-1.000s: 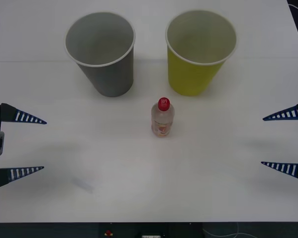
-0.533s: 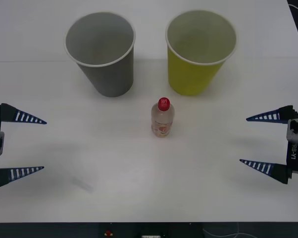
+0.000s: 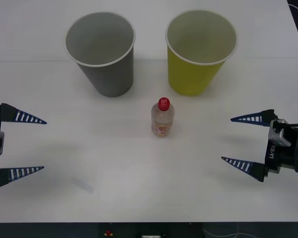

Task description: Put the can into the green bin and the plastic bottle into the gray bin

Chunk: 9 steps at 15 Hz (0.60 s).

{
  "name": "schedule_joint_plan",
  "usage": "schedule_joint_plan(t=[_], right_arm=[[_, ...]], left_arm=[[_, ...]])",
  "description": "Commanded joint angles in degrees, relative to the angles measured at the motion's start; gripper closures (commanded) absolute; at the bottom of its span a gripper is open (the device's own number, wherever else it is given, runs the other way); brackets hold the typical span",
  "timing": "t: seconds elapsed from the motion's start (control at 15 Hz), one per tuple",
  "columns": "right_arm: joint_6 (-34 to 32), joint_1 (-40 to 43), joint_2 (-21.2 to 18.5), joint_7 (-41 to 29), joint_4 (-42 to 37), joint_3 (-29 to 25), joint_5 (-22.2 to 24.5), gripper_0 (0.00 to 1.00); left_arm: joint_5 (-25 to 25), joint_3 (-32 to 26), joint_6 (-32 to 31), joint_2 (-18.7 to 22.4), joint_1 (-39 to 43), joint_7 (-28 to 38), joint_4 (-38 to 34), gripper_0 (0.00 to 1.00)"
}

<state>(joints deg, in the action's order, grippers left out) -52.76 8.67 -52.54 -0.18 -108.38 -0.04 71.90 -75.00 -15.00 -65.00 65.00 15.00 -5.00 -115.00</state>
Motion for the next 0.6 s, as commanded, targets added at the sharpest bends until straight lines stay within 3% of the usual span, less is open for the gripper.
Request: schedule_joint_plan(t=[0.07,0.33,0.6], right_arm=[[2.3,-2.0,2.3,1.1,2.5,3.7,-1.5,0.0],[7.8,-5.3,5.6,2.7,5.8,9.2,-3.4,0.0],[8.3,-8.9,10.2,4.0,11.0,10.9,-4.0,0.0]], left_arm=[[0.0,0.0,0.0,0.0,0.0,0.0,0.0,0.0],[0.0,0.0,0.0,0.0,0.0,0.0,0.0,0.0],[0.0,0.0,0.0,0.0,0.0,0.0,0.0,0.0]])
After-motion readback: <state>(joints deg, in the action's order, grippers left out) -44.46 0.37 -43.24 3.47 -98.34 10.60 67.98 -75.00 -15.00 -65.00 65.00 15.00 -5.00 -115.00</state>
